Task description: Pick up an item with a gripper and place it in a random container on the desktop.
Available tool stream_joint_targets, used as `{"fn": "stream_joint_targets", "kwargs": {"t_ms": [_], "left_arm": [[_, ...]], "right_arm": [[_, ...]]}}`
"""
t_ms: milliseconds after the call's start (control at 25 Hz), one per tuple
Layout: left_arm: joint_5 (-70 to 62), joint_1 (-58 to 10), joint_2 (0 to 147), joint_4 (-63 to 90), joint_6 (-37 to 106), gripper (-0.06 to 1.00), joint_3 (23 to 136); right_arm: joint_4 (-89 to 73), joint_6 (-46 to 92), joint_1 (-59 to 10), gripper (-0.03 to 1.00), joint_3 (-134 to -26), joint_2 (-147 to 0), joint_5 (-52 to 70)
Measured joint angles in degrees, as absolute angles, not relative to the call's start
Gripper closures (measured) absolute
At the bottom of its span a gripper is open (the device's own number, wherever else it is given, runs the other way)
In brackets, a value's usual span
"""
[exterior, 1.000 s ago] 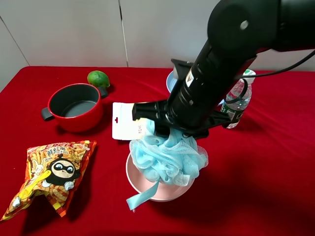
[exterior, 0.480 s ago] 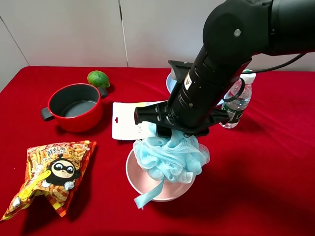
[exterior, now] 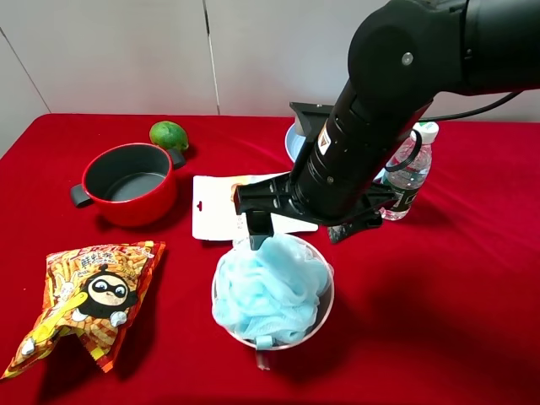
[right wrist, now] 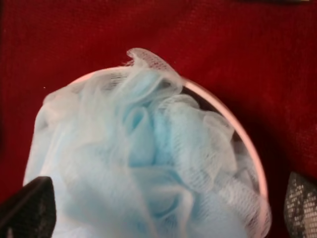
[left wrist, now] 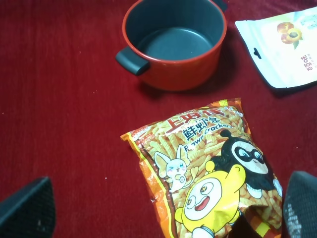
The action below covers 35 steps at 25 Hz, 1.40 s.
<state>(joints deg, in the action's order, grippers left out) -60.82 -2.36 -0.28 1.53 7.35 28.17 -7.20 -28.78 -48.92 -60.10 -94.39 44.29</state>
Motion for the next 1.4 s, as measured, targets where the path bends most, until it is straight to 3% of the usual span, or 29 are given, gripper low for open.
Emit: {"fn": "stream_joint_targets", "kwargs": {"t_ms": [480, 1120, 1400], "left_arm": [[-60.8, -2.4, -0.3, 1.5, 7.3, 0.04, 28.2], [-60.8, -2.4, -0.3, 1.5, 7.3, 0.04, 28.2], [-60.8, -2.4, -0.3, 1.5, 7.3, 0.04, 28.2]], "right_arm": [[-6.7, -27.2, -48.9, 0.28, -63.9, -93.7, 51.2], [-0.6, -7.3, -48.9, 0.28, -67.6, -81.0, 65.6], [-0.6, -4.9, -48.9, 0.28, -66.5, -77.5, 69.6]]}}
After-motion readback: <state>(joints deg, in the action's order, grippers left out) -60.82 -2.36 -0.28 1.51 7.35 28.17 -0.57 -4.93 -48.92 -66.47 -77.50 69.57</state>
